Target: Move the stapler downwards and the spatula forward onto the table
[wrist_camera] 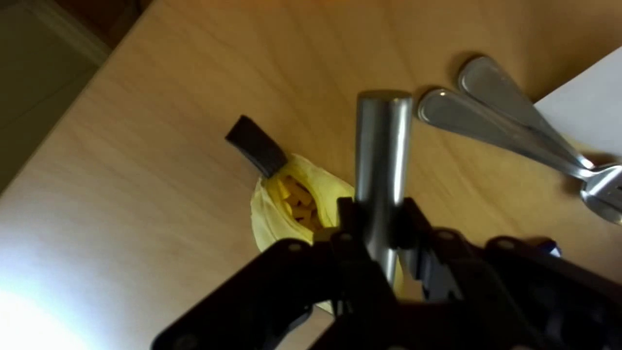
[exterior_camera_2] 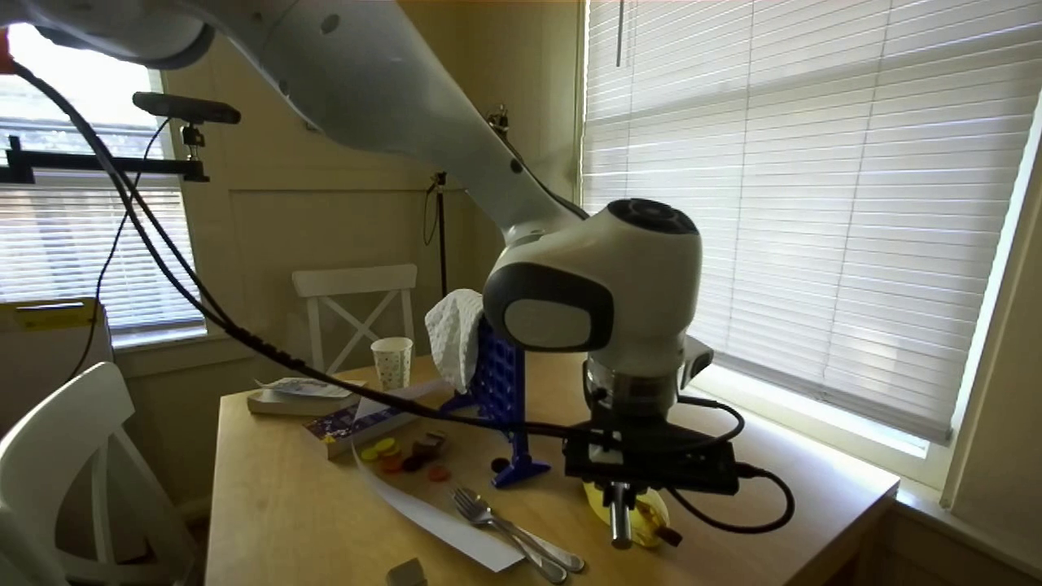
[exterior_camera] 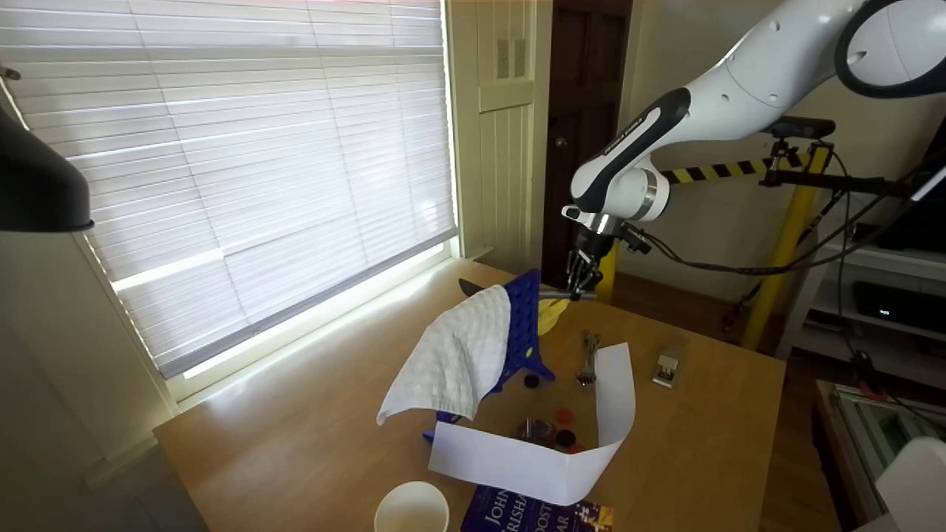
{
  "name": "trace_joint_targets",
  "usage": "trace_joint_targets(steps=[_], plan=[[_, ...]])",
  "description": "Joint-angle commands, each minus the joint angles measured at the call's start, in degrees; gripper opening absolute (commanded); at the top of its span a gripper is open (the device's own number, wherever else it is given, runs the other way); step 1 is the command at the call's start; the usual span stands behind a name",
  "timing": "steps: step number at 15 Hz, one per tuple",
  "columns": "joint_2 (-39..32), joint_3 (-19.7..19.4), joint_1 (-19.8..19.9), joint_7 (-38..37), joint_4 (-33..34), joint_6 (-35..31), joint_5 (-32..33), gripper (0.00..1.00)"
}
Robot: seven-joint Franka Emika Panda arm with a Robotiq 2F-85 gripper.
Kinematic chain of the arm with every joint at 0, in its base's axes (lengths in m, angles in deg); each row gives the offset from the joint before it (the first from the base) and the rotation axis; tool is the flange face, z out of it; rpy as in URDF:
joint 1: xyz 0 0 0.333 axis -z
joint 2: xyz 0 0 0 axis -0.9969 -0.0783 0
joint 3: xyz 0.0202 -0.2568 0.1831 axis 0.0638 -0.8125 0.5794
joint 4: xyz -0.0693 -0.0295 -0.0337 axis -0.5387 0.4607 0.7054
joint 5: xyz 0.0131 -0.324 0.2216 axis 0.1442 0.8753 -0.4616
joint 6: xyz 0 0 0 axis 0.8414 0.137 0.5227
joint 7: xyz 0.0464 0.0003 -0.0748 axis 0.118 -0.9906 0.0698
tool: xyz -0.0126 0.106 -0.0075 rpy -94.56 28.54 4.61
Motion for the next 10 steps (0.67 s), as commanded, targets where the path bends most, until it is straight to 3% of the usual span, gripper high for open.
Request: trace_joint_targets(steps=[1,7,10], plan=[[1.72,3.62,3.3,-3.09,0.21,0.3,4.19,0.06],[0.55,5.47,3.68,0.89,7.0,3.62,19.55,0.06],[-1.35,7.47,4.26,3.94,11.0,2.41,23.37,0.06]])
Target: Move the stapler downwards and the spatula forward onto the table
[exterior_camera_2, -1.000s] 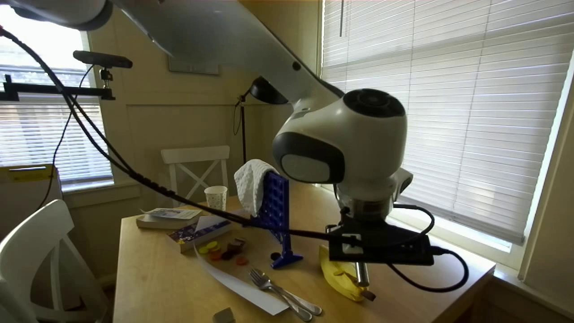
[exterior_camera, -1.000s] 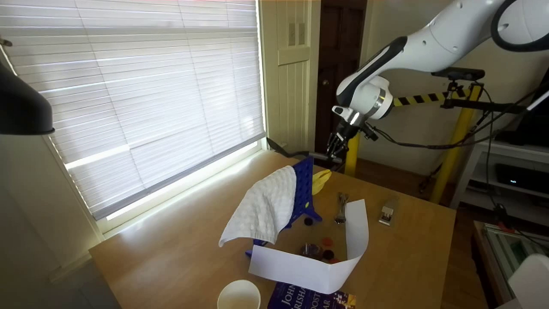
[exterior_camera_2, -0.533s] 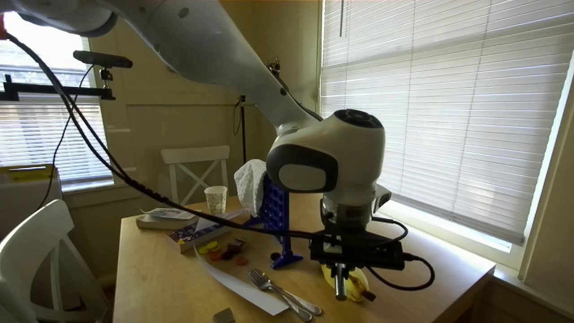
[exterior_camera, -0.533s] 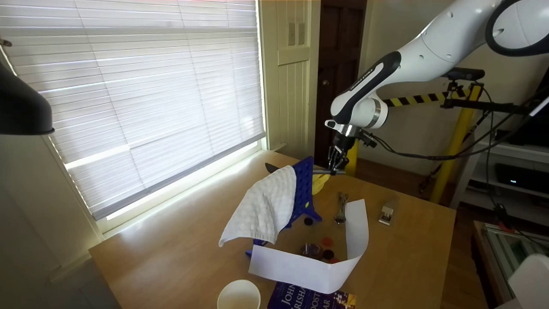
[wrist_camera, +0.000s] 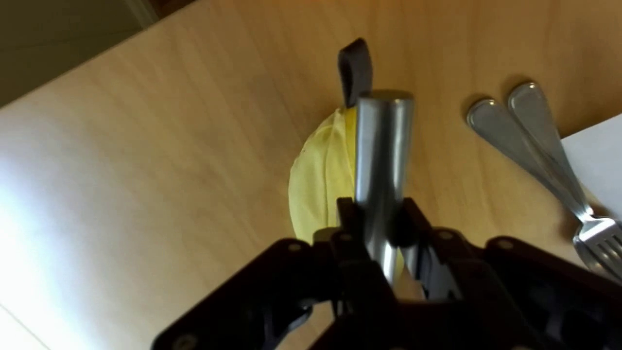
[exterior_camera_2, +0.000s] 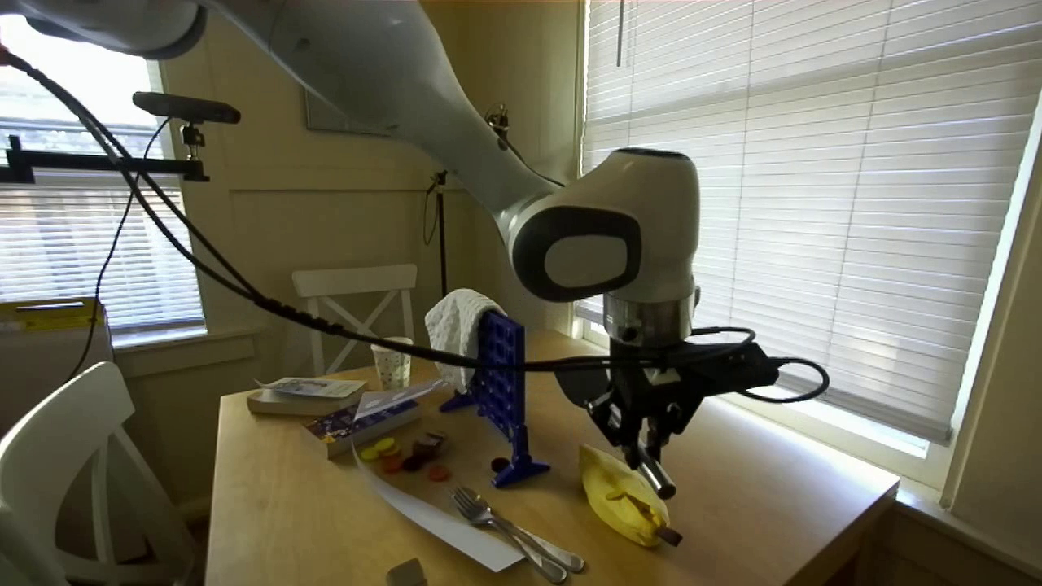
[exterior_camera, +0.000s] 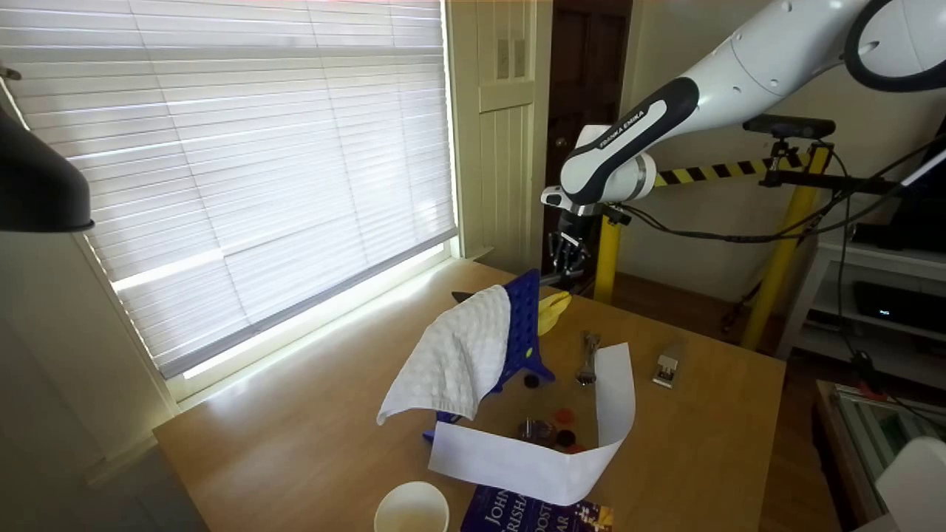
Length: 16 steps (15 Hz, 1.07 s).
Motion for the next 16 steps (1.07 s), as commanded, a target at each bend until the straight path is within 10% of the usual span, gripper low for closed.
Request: trace_joint_targets(steps=[1,16], plan=[[-3.03,2.62,1.59,4.17,6.24,0.66,4.55,0.06],[-21.49,8.7,7.79,11.28,27.44,3.92,3.14,0.06]])
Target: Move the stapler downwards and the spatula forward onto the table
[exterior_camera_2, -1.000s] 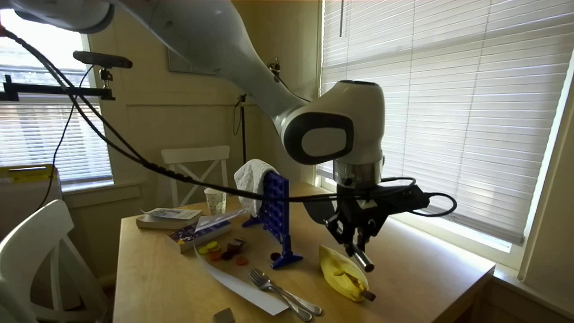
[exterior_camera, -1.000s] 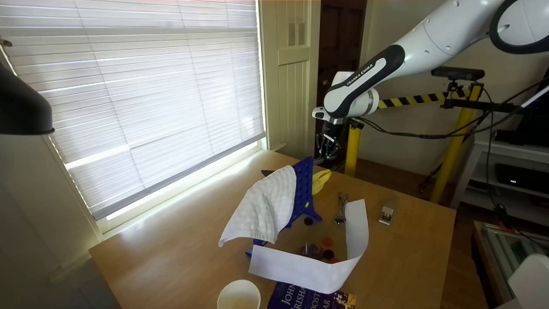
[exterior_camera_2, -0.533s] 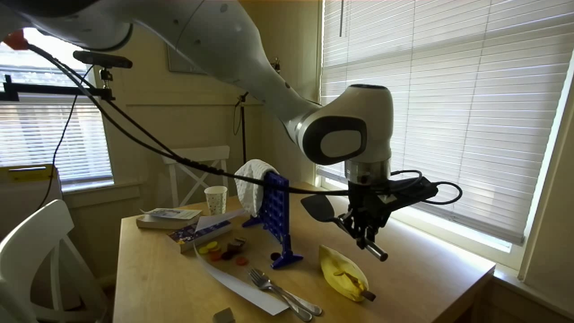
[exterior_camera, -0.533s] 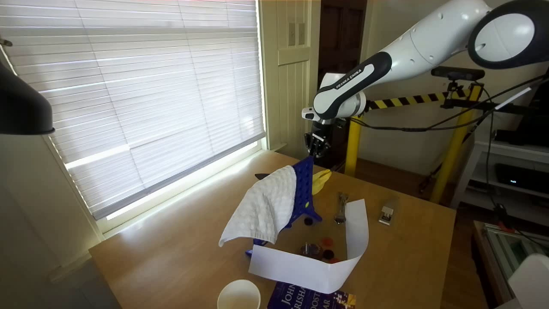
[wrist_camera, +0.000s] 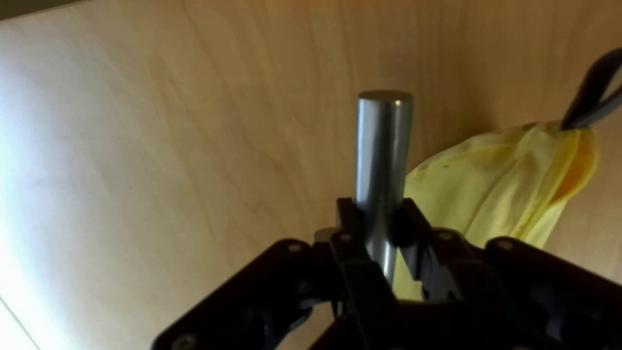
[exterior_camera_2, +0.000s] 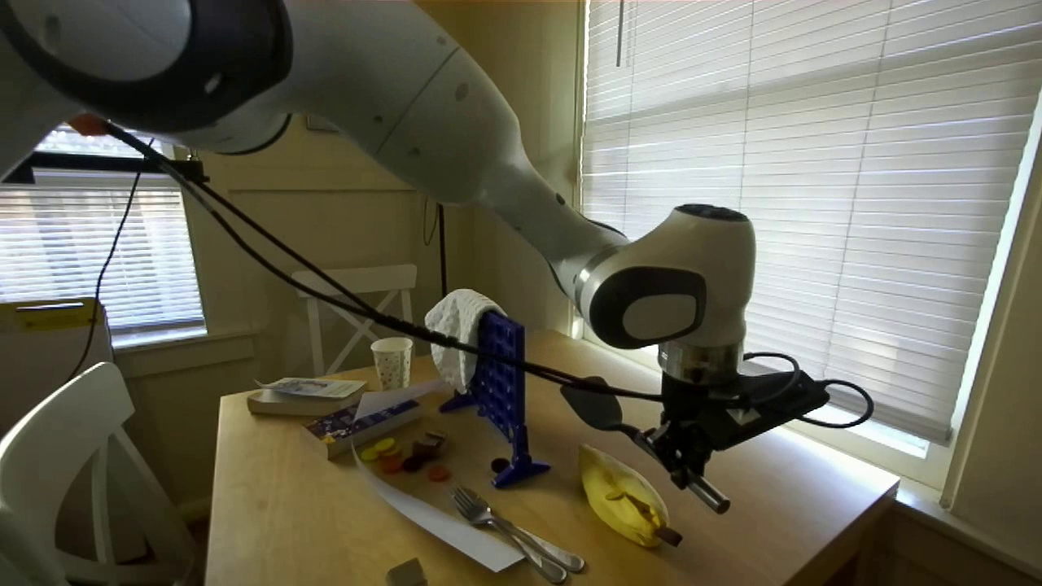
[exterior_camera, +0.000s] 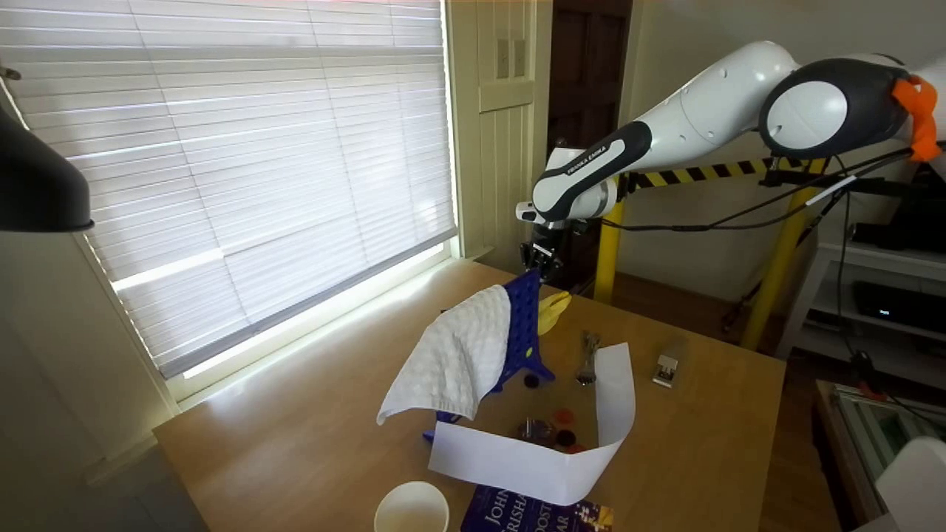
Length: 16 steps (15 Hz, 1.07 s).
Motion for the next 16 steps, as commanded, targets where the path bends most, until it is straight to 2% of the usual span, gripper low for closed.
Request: trace_joint_targets(steps=[1,10,11,12,13,16], plan=[[-5.33,1.9,1.7,1.15,6.91,1.27,0.08,0.06],[-11.52,3.38,3.09,0.42,13.21,1.83,-0.07,0.06],[-11.64,3.55,3.34,0.58,13.44,2.08,-0.1,0.5],[-11.41,3.99,3.68,0.82,13.59,2.57,-0.36,0.52],[-10.35,4.56,4.0,0.83,13.69,6.41,-0.51,0.58],[-4.68,3.82,3.01,-3.3,11.26,12.34,-1.23,0.8]])
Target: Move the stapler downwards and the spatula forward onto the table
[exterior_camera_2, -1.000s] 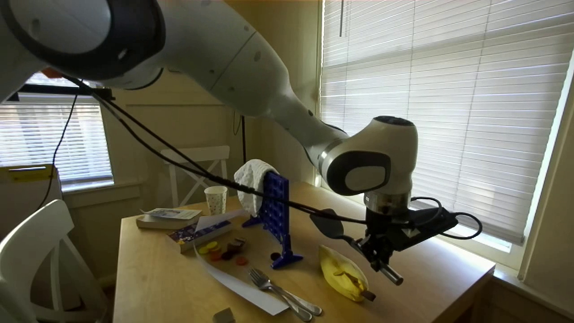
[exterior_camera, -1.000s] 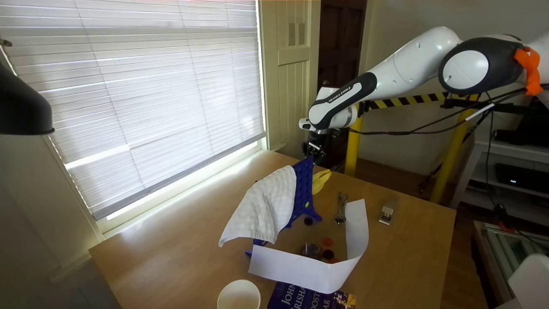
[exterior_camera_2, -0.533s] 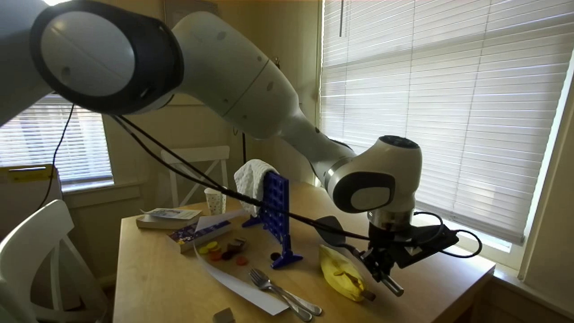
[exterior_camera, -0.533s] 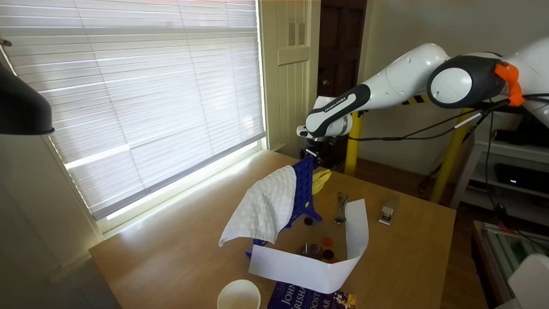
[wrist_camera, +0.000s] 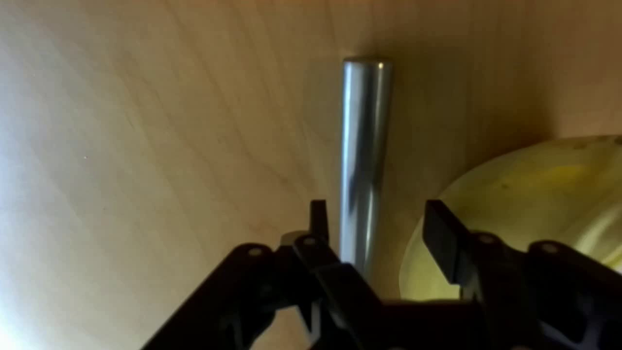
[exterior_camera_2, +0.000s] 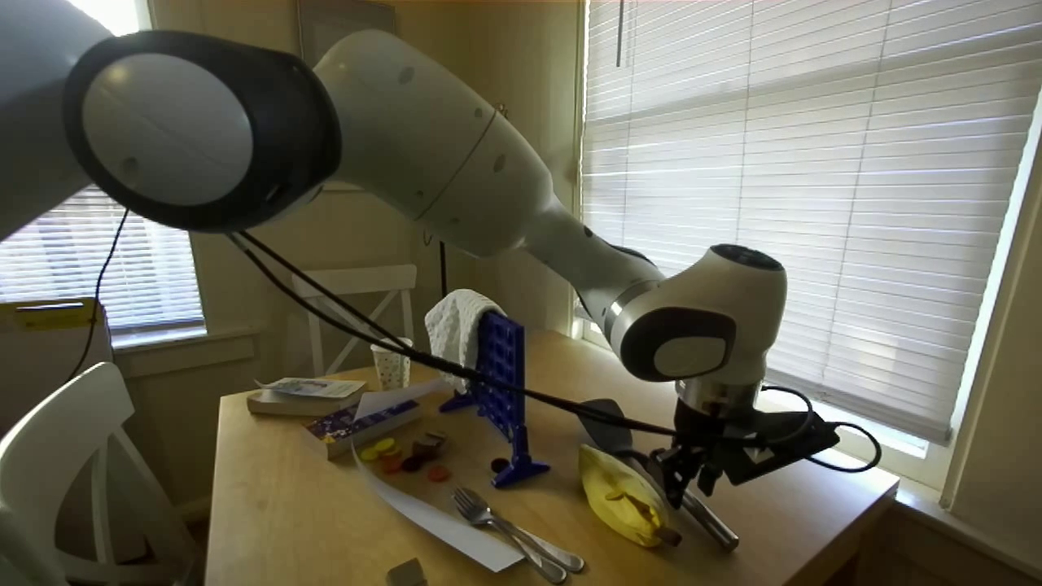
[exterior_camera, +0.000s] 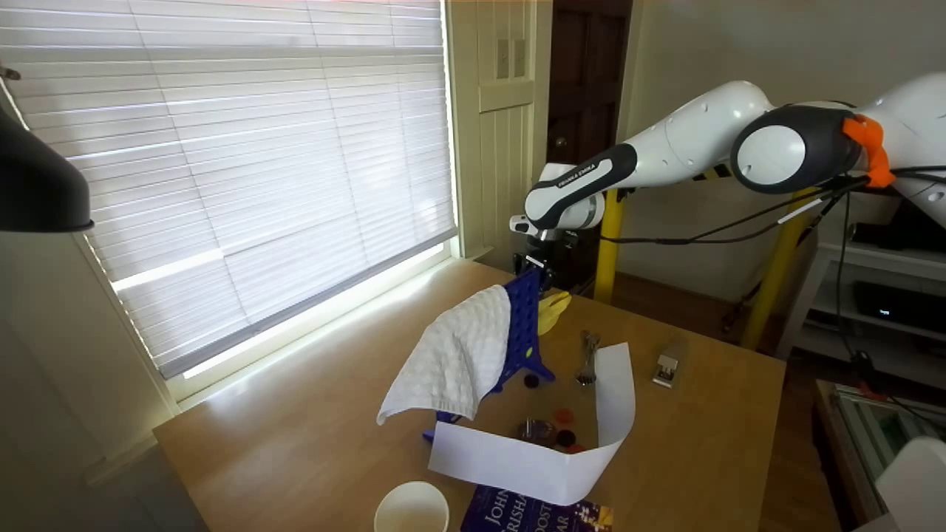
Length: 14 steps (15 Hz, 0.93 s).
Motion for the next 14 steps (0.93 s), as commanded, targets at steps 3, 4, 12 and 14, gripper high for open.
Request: trace_joint_targets(steps=[3,4,12,14], plan=[[12.8,-2.01,-1.54,-12.9,-5.13,8.05,-0.75,0.98],[15.43,-2.67,-1.93,-16.52,-6.27,8.04,-0.61,1.0],[35.8,-10.71,-5.62,-38.11,-24.6,6.44,2.95,1.0],[31.66,-9.88,-4.82,-35.28,-18.46,7.25,1.08,1.0]])
